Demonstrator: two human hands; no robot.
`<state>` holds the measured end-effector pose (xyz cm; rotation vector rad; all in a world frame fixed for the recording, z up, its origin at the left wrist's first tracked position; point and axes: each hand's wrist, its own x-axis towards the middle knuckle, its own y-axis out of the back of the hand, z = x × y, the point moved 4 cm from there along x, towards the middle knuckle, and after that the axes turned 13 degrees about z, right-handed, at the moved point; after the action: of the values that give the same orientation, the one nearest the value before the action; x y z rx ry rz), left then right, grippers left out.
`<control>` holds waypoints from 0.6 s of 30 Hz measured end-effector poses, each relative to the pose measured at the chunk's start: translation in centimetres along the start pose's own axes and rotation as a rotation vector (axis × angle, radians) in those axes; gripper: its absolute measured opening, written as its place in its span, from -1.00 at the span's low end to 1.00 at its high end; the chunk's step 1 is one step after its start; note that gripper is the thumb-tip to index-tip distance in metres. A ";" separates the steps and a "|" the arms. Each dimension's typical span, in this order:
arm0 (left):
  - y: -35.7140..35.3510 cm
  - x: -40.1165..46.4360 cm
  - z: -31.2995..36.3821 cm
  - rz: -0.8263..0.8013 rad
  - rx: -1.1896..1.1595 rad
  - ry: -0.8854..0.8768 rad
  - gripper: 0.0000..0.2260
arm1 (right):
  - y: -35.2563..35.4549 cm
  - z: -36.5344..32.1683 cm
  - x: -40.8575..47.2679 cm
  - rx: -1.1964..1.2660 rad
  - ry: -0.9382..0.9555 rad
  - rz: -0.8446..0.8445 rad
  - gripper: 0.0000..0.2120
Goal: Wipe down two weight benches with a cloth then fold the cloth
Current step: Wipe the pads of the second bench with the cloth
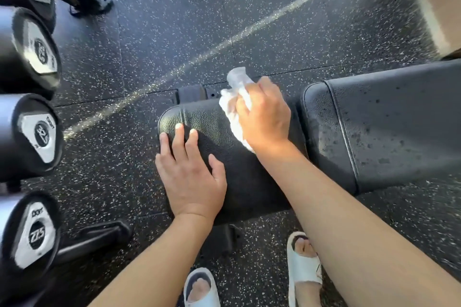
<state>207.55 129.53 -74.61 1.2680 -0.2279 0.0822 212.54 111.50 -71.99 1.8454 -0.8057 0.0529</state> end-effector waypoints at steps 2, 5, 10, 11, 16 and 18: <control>-0.1 0.0 -0.1 -0.032 -0.001 0.010 -0.44 | -1.8 -3.6 0.0 0.016 0.072 -0.101 -0.84; 0.0 0.1 -0.1 -0.083 -0.021 0.031 -0.44 | -1.4 -5.9 -1.9 0.084 0.332 -0.151 -0.87; 0.2 0.1 0.0 -0.087 -0.019 0.025 -0.46 | 2.3 1.0 -1.8 0.074 0.403 -0.212 -0.84; 0.0 0.1 -0.2 -0.080 -0.022 0.025 -0.46 | 2.7 2.4 -1.4 0.053 0.389 -0.225 -0.80; -0.6 0.0 -0.5 -0.040 -0.048 0.011 -0.45 | 0.9 2.2 1.0 0.063 0.334 -0.298 -0.72; -0.6 -0.2 -0.6 -0.035 -0.044 0.014 -0.47 | -1.0 -0.4 1.7 0.101 0.325 -0.364 -0.79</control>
<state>207.58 129.88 -75.39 1.2268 -0.1945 0.0562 214.50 111.19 -71.94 1.9858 -0.2408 0.1592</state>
